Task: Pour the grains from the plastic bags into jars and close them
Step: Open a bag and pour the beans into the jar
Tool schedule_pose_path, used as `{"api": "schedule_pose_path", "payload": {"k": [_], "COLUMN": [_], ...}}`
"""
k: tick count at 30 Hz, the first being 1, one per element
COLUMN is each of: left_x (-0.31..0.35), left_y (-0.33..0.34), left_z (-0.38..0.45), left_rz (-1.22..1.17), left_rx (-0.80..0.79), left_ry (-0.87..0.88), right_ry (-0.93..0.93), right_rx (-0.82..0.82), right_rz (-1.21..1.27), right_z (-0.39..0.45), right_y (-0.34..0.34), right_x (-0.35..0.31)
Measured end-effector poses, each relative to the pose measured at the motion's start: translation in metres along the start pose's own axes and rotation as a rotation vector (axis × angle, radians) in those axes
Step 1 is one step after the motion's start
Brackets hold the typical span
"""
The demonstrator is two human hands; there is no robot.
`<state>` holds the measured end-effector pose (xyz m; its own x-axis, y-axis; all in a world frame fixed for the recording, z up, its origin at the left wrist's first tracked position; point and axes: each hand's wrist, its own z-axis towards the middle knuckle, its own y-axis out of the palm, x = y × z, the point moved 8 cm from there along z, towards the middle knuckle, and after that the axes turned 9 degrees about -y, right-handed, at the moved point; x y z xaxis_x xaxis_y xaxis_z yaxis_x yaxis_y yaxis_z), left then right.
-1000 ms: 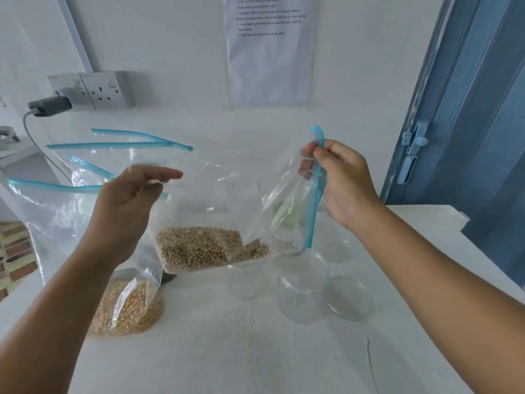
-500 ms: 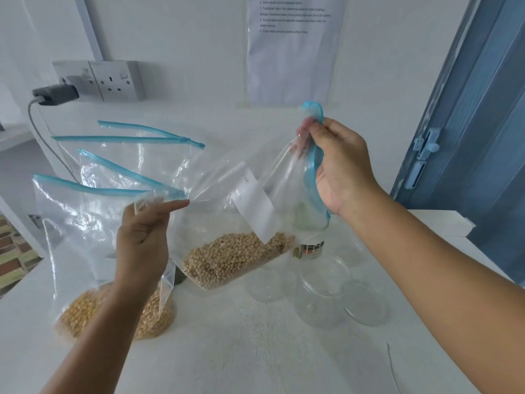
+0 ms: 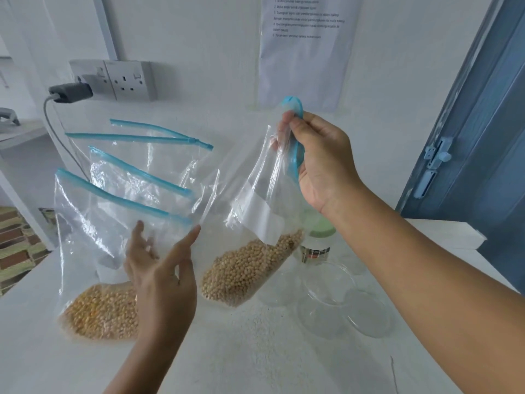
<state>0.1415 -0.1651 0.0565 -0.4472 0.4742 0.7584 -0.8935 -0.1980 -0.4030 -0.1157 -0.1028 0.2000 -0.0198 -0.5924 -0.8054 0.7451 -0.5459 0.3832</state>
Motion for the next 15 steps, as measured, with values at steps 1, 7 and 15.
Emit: {"api": "schedule_pose_path", "payload": {"k": [1,7,15], "left_x": [-0.001,-0.008,-0.063], "left_y": [-0.002,-0.024,0.058], "left_z": [-0.006,-0.102,-0.110], "left_rz": [0.038,-0.055,-0.835], "left_rx": [0.014,0.255,-0.539], "left_ry": [0.005,0.032,-0.734], "right_ry": [0.010,0.067,0.110], "right_rx": [0.002,0.021,-0.016], "right_rz": [0.006,0.045,0.150], "right_z": [-0.001,-0.003,-0.013], "right_y": [0.001,0.011,0.032], "right_x": [0.001,0.007,0.001]}}
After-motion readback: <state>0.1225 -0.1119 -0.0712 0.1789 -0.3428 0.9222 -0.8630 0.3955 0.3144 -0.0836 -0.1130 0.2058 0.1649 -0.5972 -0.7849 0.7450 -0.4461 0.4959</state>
